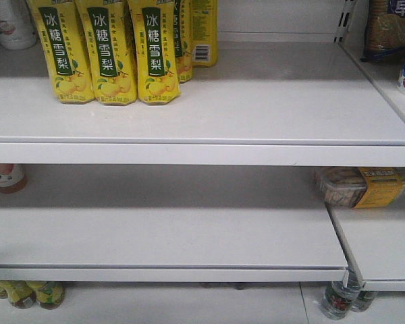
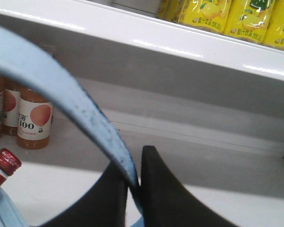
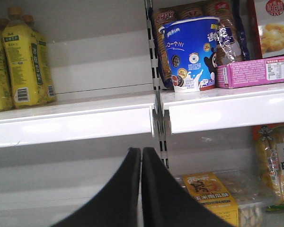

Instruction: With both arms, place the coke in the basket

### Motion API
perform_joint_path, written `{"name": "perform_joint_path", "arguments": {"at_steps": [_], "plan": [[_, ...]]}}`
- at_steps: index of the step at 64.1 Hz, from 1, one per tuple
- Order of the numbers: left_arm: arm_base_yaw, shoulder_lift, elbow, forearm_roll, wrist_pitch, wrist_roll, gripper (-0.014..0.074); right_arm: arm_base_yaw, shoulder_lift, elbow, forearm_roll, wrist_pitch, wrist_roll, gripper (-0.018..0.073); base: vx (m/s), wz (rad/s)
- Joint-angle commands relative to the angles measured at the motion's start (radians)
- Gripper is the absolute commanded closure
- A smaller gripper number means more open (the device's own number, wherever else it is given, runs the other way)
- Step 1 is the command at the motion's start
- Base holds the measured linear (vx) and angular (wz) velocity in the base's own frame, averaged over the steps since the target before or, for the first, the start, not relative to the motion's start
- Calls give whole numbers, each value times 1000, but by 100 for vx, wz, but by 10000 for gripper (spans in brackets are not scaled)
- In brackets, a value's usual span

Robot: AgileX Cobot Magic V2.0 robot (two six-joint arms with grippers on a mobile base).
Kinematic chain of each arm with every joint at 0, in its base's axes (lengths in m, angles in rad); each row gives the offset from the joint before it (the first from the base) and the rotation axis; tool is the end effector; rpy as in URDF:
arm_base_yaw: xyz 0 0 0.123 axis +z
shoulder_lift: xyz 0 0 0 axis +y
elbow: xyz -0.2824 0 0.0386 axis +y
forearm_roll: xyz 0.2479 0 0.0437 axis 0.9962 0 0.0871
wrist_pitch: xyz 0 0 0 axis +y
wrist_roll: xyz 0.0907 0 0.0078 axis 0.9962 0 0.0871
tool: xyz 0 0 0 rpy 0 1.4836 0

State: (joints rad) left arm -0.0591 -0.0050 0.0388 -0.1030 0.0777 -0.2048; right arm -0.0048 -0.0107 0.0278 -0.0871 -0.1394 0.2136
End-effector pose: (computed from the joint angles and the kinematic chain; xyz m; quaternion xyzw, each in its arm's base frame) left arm 0.0575 -0.0041 0.1932 -0.0859 0.7103 -0.1301 0.6864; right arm 0.0549 0.0008 0.2168 0.0369 0.6284 0.0514 0.7753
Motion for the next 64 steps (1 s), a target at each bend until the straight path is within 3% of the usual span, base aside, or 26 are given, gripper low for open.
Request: {"name": "perform_joint_path", "arguments": {"at_steps": [1, 64], "plan": [[2, -22, -30, 48, -150, 47, 603, -5, -13, 8, -7, -75, -7, 564, 0, 0], [2, -22, -30, 48, -150, 47, 603, -5, -13, 7, -7, -76, -7, 564, 0, 0]]}}
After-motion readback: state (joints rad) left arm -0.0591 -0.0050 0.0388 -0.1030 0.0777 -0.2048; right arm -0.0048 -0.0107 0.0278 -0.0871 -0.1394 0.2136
